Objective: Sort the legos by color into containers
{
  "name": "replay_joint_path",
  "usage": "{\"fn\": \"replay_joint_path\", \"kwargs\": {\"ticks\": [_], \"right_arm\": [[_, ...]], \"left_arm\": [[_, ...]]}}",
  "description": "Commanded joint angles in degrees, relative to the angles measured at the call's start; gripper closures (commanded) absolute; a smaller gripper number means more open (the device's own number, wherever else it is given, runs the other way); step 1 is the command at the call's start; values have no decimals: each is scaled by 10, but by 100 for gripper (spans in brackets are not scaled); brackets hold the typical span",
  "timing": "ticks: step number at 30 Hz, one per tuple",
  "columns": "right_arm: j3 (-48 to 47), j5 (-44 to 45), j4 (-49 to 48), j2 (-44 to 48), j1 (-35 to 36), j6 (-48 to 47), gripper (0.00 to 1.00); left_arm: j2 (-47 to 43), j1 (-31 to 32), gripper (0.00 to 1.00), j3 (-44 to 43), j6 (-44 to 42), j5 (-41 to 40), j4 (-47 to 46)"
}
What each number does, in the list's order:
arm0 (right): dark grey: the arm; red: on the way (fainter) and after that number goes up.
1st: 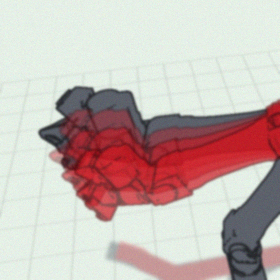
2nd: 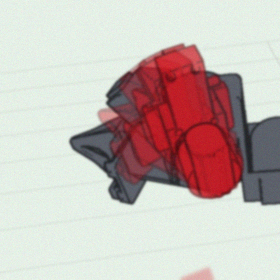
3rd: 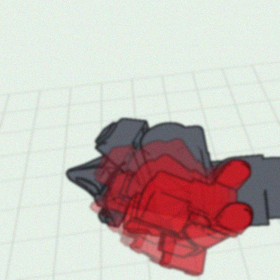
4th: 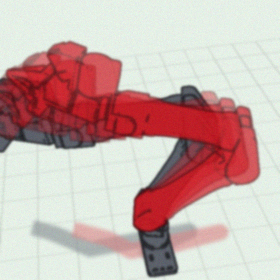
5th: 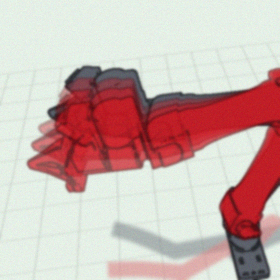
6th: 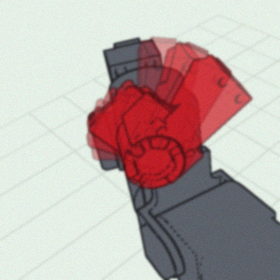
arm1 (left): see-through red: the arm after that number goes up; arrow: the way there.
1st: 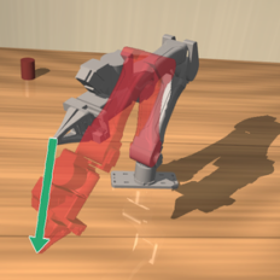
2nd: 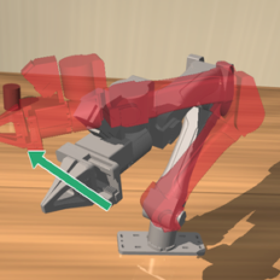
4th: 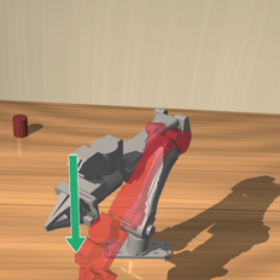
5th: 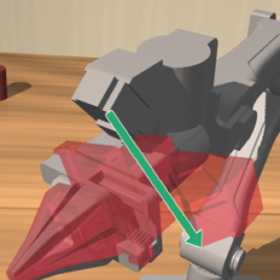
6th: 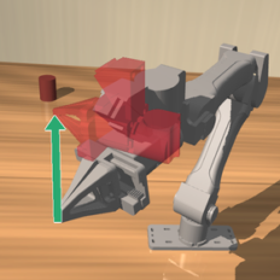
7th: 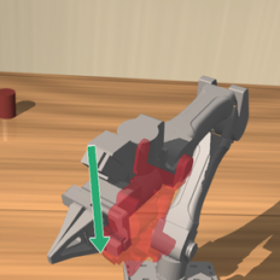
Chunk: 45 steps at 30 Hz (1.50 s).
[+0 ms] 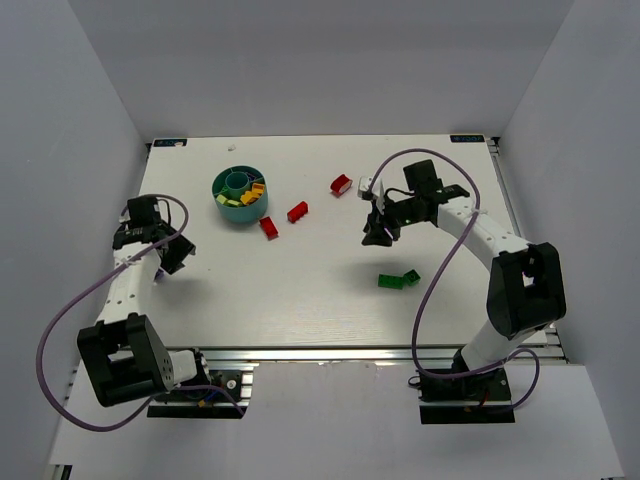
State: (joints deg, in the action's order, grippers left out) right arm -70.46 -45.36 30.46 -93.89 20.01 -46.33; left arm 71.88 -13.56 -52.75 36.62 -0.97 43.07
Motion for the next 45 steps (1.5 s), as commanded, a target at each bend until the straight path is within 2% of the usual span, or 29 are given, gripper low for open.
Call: {"fn": "replay_joint_path", "kwargs": {"ticks": [1, 2, 6, 7, 11, 15, 19, 25, 30, 35, 43, 45], "right_arm": [[13, 7, 14, 19, 3, -7, 51], [20, 9, 12, 20, 2, -10, 51], [23, 12, 14, 17, 3, -18, 49], [22, 11, 14, 12, 3, -18, 49], [8, 4, 18, -9, 3, -15, 48], [-17, 1, 17, -29, 3, -12, 46], [-47, 6, 17, -53, 3, -7, 45], [-99, 2, 23, -95, 3, 5, 43], [-128, -2, 22, -109, 3, 32, 42], [-137, 11, 22, -111, 1, 39, 41], [-122, 12, 27, -101, -1, 48, 41], [-125, 11, 31, -102, -1, 53, 41]], "left_arm": [[-2, -15, 48, -15, -5, 18, -36], [-2, -17, 47, -11, -3, 42, -40], [4, -22, 41, -16, -18, 43, -53], [8, -21, 37, -21, -28, 36, -53], [52, -21, 35, -71, -94, -34, -54], [127, -21, 34, -120, -159, -94, -68], [207, -22, 33, -184, -182, -127, -72], [309, -22, 33, -252, -213, -131, -71], [370, -22, 34, -285, -217, -124, -70], [390, -22, 40, -279, -213, -113, -77], [398, -23, 43, -256, -224, -126, -115], [399, -23, 49, -248, -225, -124, -133]]}}
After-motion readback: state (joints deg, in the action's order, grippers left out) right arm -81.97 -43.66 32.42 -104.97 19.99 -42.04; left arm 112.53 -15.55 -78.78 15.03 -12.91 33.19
